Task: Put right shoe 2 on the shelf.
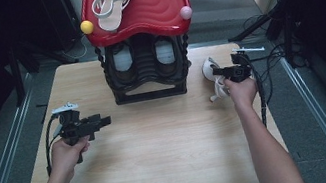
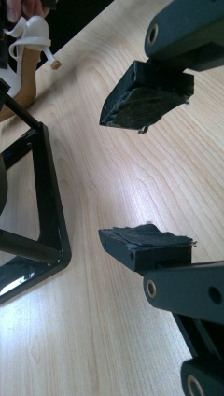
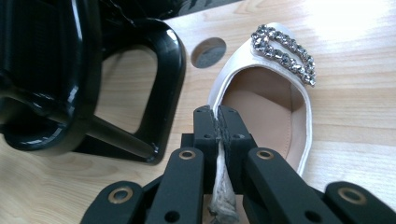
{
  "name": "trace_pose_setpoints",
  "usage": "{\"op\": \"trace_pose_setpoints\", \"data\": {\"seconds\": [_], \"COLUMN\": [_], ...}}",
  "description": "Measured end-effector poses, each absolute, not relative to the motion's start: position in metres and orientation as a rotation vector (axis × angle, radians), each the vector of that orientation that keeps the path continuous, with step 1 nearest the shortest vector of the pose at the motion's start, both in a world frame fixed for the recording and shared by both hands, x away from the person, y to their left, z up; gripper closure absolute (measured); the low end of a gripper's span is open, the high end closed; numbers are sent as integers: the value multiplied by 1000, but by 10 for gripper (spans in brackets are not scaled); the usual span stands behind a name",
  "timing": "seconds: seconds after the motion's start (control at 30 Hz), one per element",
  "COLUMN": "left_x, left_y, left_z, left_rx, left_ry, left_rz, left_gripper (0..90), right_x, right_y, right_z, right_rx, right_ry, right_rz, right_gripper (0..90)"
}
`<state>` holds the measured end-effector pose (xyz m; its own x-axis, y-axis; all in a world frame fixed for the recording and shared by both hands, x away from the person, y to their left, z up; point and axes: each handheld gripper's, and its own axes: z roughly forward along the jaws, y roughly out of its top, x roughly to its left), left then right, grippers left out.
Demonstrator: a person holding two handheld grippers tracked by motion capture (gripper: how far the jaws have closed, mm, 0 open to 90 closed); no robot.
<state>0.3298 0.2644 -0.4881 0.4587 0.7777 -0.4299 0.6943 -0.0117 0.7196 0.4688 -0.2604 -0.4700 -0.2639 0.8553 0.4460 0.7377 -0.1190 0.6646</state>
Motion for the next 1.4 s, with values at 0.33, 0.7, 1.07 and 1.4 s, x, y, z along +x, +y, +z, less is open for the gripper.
{"op": "trace_pose_setpoints", "data": {"seconds": [0.33,0.7,1.07,1.4], "left_x": [330,329,329,329], "left_y": [264,264,264,263], "left_z": [-488,-488,-488,-488], "left_rx": [1738,1738,1739,1744], "left_ry": [1266,1264,1264,1260], "left_rz": [105,104,104,102], "left_gripper": [392,390,391,388], "right_x": [469,473,477,478], "right_y": [-260,-259,-258,-249], "right_z": [-459,-416,-366,-315], "right_rx": [1869,1833,1789,1738], "right_ry": [1957,1976,1975,1934], "right_rz": [1413,1440,1463,1574], "right_gripper": [886,886,886,885]}}
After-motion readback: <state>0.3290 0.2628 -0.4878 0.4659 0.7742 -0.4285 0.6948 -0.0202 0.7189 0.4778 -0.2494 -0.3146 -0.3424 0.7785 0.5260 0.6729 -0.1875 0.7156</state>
